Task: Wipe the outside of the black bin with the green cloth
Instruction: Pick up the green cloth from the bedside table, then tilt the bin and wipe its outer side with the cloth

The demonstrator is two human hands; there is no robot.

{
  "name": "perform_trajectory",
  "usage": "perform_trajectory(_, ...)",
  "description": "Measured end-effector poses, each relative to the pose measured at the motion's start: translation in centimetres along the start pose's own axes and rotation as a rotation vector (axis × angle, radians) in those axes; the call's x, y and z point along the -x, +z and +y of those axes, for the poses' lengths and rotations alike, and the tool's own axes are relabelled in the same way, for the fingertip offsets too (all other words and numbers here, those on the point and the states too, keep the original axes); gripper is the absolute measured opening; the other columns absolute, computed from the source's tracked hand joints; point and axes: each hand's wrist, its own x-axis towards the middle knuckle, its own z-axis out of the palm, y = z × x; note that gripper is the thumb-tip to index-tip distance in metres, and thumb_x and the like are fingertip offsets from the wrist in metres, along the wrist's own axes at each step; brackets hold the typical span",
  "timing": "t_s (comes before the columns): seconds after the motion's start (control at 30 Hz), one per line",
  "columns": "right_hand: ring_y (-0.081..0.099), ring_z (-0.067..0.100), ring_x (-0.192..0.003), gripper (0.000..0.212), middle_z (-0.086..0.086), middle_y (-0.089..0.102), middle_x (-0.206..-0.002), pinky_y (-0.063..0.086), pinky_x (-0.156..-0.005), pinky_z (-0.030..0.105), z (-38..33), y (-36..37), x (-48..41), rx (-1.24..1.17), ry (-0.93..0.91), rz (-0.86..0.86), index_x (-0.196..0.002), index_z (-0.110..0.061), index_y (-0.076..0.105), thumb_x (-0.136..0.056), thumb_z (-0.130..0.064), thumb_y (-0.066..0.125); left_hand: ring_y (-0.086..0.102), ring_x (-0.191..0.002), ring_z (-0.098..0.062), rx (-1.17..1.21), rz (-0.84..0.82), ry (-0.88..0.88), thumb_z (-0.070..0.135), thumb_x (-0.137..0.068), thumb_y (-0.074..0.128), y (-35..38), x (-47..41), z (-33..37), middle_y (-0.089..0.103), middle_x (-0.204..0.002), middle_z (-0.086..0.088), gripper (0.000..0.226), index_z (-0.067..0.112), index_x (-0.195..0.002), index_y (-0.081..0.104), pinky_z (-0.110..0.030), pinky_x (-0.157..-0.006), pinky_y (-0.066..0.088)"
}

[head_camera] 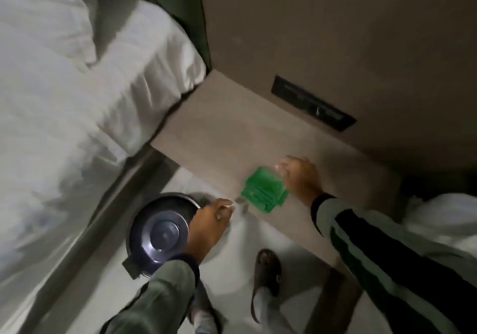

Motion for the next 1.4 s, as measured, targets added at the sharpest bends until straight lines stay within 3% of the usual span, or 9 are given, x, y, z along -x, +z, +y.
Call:
perform_trajectory(0.23, 0.043, 0.037, -0.125, 0.047, 0.017, 0.055, -0.132, 0.035, -0.104, 0.045, 1.6, 9.4, -3.3, 0.061, 0.156, -0.240, -0.128, -0.009, 0.046, -0.085, -0.024, 0.060, 0.068, -0.093, -0.009, 0.097, -0.326, -0.170, 0.048, -0.084, 0.070, 8.4, -1.2, -5.4, 0.069, -0.086, 0.012, 0.029, 0.027, -0.104, 0.072, -0.002, -0.066, 0.038)
perform_trajectory(0.33, 0.048, 0.036, -0.122, 0.042, 0.017, 0.059, -0.124, 0.039, -0.104, 0.044, 1.5, 10.0, -4.1, -0.045, 0.264, -0.274, -0.114, -0.011, 0.061, -0.076, -0.026, 0.067, 0.070, -0.090, -0.012, 0.194, -0.290, -0.222, 0.049, -0.080, 0.074, 8.6, -1.4, -5.4, 0.075, -0.097, 0.005, 0.023, 0.032, -0.094, 0.070, -0.023, -0.082, 0.052)
perform_trajectory(0.5, 0.048, 0.014, -0.054, 0.015, -0.008, 0.052, -0.053, 0.032, -0.037, 0.019, 0.4, 7.8, -1.1, -0.638, 0.365, -0.414, -0.052, -0.018, 0.058, -0.054, -0.018, 0.072, 0.065, -0.104, -0.012, 0.666, -0.131, -0.358, 0.044, -0.074, 0.081, 6.8, -1.4, -2.6, 0.070, -0.110, 0.008, 0.055, 0.028, -0.122, 0.058, -0.036, -0.089, 0.049)
perform_trajectory(0.7, 0.053, 0.017, -0.065, 0.007, -0.003, 0.056, -0.070, 0.040, -0.060, 0.029, -0.1, 9.4, 4.7, -1.060, 0.566, -0.494, -0.063, -0.016, 0.059, -0.061, -0.017, 0.065, 0.076, -0.097, -0.023, 1.055, -0.202, -0.425, 0.025, -0.080, 0.077, 6.0, -1.6, -2.5, 0.078, -0.112, -0.009, 0.034, 0.018, -0.112, 0.073, -0.035, -0.077, 0.060)
perform_trajectory(0.83, 0.061, 0.021, -0.106, 0.035, 0.007, 0.063, -0.115, 0.049, -0.090, 0.030, -0.5, 13.2, 9.1, -0.904, 0.551, -0.461, -0.119, -0.012, 0.061, -0.085, -0.021, 0.067, 0.074, -0.063, -0.010, 0.782, 0.036, -0.451, 0.006, -0.082, 0.076, 8.2, -0.7, -4.3, 0.077, -0.101, -0.019, 0.011, 0.013, -0.089, 0.073, -0.018, -0.052, 0.055)
perform_trajectory(0.9, 0.068, 0.005, -0.100, 0.027, -0.004, 0.072, -0.108, 0.055, -0.084, 0.020, -1.5, 14.4, 11.8, -1.108, 0.597, -0.519, -0.110, -0.020, 0.066, -0.091, -0.039, 0.059, 0.073, -0.069, -0.011, 0.690, 0.070, -0.444, 0.017, -0.084, 0.075, 8.8, 0.4, -4.7, 0.076, -0.104, -0.021, 0.012, 0.011, -0.093, 0.070, -0.017, -0.055, 0.054)
perform_trajectory(1.1, 0.075, 0.017, -0.086, 0.030, 0.001, 0.078, -0.100, 0.060, -0.068, 0.029, -2.1, 17.1, 17.6, -1.533, 0.934, -0.512, -0.099, -0.024, 0.073, -0.074, -0.041, 0.078, 0.075, -0.086, -0.015, 0.676, -0.244, -0.510, 0.089, -0.072, 0.014, 7.8, 4.1, -3.6, 0.082, -0.088, -0.001, 0.091, 0.026, -0.103, 0.073, -0.028, -0.064, 0.055)
perform_trajectory(1.27, 0.066, 0.032, -0.086, 0.029, 0.011, 0.067, -0.090, 0.055, -0.089, 0.049, 0.2, 22.0, 20.8, -1.449, 1.192, -0.243, -0.107, -0.007, 0.062, -0.081, -0.009, 0.074, 0.055, -0.122, -0.042, -0.163, 0.004, -0.351, 0.061, -0.090, 0.050, 6.4, -0.7, -8.8, 0.065, -0.128, -0.019, 0.054, 0.020, -0.124, 0.062, -0.048, -0.095, 0.047)
perform_trajectory(1.4, 0.066, 0.017, -0.069, 0.019, -0.003, 0.069, -0.071, 0.056, -0.058, 0.023, 1.4, 27.3, 22.8, -1.433, 1.143, -0.233, -0.082, -0.015, 0.066, -0.080, 0.003, 0.070, -0.001, -0.146, -0.060, -0.287, 0.166, -0.568, 0.071, -0.069, 0.069, 8.8, -8.0, -13.4, 0.000, -0.162, -0.034, 0.121, 0.018, -0.158, 0.008, -0.075, -0.109, 0.013)
